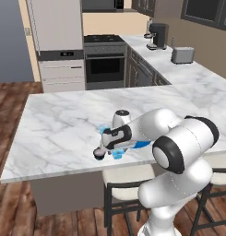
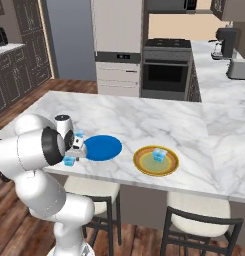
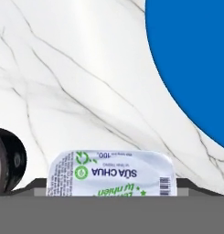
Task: Place two yogurt containers on each plate.
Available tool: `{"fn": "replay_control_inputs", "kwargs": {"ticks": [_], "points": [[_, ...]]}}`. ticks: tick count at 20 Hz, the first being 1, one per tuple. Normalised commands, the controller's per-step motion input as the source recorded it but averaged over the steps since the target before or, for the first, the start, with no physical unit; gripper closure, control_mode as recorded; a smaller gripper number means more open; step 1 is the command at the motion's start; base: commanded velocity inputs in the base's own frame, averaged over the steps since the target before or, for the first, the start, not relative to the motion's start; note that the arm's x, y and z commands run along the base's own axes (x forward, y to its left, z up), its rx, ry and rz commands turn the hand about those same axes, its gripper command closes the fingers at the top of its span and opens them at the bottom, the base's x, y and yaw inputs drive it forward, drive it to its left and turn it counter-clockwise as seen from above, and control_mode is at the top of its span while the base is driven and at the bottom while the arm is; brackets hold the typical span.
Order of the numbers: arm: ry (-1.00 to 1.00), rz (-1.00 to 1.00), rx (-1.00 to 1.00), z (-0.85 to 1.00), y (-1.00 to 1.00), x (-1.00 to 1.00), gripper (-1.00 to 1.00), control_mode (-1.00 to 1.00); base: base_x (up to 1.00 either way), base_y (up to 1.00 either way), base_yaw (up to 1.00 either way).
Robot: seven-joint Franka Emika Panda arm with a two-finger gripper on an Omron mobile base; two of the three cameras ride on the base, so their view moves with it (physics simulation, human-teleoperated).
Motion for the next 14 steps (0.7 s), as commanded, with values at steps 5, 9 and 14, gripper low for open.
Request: {"fn": "replay_control_inputs", "kwargs": {"ticks": [5, 9, 14], "points": [[0.0, 0.0, 0.0, 0.0, 0.0, 0.0, 1.0, -1.0, 0.0, 0.0, 0.0], [0.0, 0.0, 0.0, 0.0, -0.03, 0.0, 1.0, -1.0, 0.0, 0.0, 0.0], [0.0, 0.0, 0.0, 0.14, -0.37, -0.08, 1.0, -1.0, 0.0, 0.0, 0.0]]}}
